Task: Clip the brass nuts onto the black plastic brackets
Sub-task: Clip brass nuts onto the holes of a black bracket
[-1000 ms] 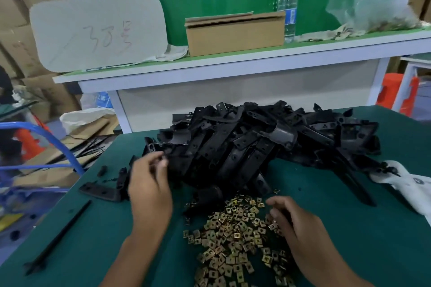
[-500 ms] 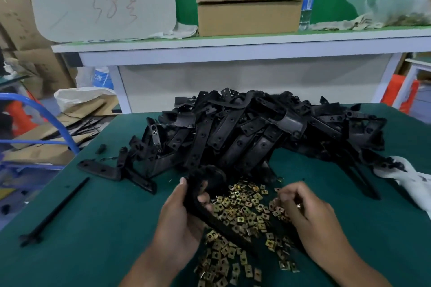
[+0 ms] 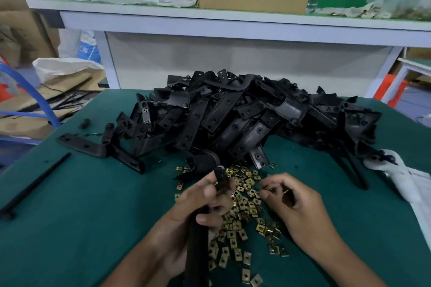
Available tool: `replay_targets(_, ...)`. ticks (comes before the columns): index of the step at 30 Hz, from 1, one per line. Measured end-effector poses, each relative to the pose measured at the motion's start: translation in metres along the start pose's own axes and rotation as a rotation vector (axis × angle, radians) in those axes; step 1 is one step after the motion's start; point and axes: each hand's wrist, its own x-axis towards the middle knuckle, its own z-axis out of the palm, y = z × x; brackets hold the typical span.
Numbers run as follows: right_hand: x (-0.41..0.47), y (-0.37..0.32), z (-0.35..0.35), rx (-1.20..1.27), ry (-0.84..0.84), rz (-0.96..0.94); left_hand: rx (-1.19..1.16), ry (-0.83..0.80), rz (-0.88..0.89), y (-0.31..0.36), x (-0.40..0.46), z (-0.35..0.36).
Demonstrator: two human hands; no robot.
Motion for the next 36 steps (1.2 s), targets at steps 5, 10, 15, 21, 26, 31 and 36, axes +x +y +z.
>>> replay_targets(5, 0.002, -0.003, -0.004, 0.265, 0.003, 0.077, 0.298, 0.104, 0.095, -0.008, 0.002, -0.002)
replay_targets(10, 0.003, -0.008, -0.007, 0.366, 0.035, 0.112, 0.562, 0.065, 0.13, -0.017, -0.001, 0.006)
replay_targets(15, 0.003, -0.011, -0.009, 0.452, 0.042, 0.167, 1.049, 0.132, 0.122, -0.015, -0.003, 0.014)
replay_targets(21, 0.006, -0.015, -0.011, 0.717, 0.023, 0.285, 1.035, 0.001, 0.167, -0.02, -0.011, 0.02)
replay_targets(26, 0.007, -0.018, -0.013, 0.788, -0.03, 0.326, 1.176, -0.003, 0.137, -0.024, -0.013, 0.018)
replay_targets(31, 0.005, -0.018, -0.014, 0.762, -0.17, 0.342, 1.286, 0.004, 0.122, -0.027, -0.008, 0.01)
replay_targets(36, 0.002, -0.02, -0.017, 0.643, -0.296, 0.308, 1.29, 0.044, 0.144, -0.031, -0.006, 0.0)
